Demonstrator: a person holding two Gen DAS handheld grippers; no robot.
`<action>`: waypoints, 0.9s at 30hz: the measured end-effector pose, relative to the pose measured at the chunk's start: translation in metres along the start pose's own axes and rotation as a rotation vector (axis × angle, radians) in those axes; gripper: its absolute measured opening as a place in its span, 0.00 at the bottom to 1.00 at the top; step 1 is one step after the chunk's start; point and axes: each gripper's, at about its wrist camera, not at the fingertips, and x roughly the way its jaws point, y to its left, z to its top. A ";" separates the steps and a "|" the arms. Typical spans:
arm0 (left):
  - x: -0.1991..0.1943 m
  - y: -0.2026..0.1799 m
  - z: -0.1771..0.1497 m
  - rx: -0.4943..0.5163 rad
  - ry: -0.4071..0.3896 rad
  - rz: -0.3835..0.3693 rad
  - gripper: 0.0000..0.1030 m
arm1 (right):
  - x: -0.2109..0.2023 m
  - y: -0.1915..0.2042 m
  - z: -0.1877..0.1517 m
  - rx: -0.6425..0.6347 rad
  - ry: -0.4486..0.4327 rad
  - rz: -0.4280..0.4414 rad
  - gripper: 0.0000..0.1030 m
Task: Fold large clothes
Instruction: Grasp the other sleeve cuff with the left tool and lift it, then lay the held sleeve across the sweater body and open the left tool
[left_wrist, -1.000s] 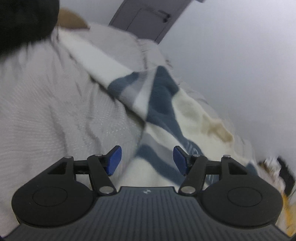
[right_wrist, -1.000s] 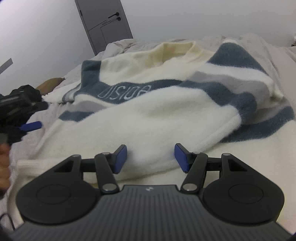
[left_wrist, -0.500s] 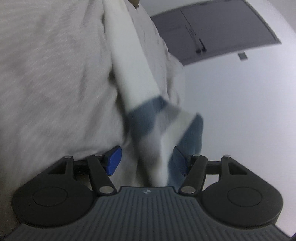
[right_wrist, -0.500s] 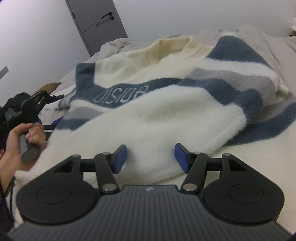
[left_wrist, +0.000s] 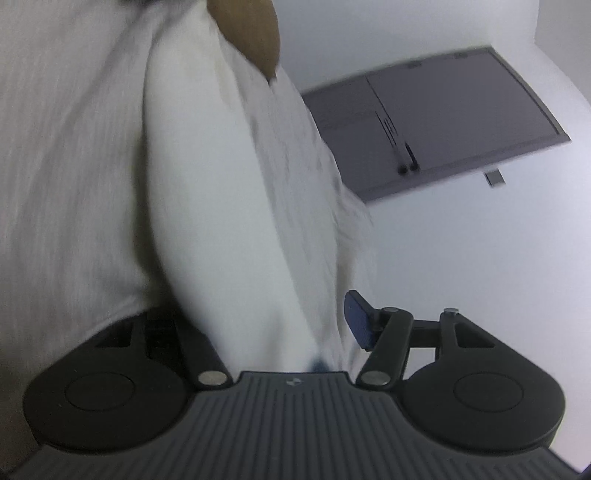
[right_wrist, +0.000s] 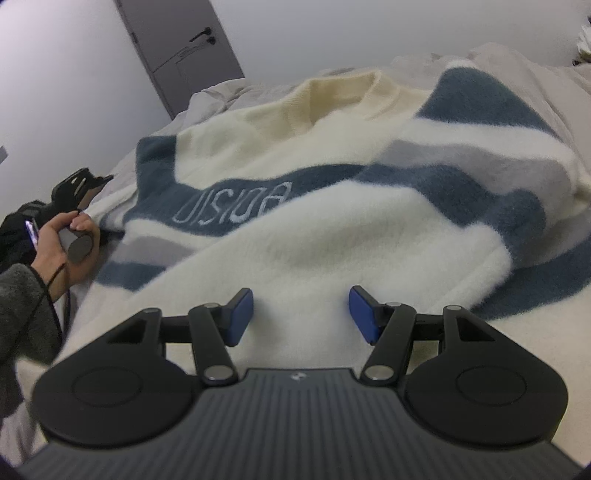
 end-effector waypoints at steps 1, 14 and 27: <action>0.004 -0.001 0.006 0.005 -0.018 0.017 0.64 | 0.001 0.000 0.002 0.018 0.007 -0.003 0.59; 0.029 0.002 0.072 0.170 -0.119 0.232 0.11 | 0.013 0.015 0.006 -0.109 -0.002 -0.064 0.60; -0.035 -0.096 0.071 0.536 -0.184 0.253 0.09 | 0.006 0.008 0.008 -0.080 -0.013 -0.024 0.59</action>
